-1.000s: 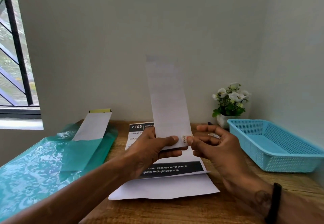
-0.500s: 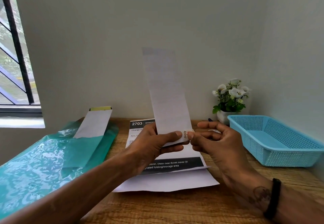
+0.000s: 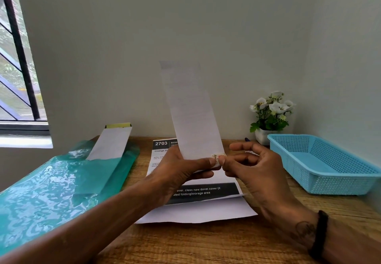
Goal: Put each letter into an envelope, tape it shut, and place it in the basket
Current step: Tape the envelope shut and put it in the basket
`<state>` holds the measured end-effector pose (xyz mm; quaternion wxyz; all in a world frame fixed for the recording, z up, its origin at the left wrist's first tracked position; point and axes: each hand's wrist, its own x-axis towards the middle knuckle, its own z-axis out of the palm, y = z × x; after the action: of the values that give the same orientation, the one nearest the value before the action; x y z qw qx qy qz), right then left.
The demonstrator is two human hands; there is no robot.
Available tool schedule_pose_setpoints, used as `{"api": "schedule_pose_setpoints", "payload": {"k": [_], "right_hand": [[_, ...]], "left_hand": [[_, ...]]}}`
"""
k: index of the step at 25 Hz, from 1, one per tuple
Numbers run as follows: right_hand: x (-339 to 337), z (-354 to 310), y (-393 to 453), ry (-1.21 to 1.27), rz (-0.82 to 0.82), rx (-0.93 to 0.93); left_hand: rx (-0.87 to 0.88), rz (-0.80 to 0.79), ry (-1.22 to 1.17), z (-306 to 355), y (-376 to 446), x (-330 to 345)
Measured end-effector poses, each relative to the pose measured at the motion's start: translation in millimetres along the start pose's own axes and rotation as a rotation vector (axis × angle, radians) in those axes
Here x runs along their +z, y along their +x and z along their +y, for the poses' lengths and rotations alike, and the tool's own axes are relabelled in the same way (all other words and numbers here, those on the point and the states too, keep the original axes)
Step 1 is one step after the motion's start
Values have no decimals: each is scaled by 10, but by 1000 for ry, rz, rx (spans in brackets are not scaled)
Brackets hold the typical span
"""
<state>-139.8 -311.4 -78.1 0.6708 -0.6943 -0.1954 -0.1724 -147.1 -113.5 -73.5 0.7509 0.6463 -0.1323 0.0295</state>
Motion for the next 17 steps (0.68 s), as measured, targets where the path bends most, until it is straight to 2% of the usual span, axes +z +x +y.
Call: {"api": "schedule_pose_setpoints", "payload": {"k": [11, 17], "right_hand": [[-9, 49, 0, -59, -6, -29], [-1, 66, 12, -128, -6, -31]], "left_hand": [[3, 19, 6, -21, 5, -4], [69, 94, 145, -25, -7, 14]]}}
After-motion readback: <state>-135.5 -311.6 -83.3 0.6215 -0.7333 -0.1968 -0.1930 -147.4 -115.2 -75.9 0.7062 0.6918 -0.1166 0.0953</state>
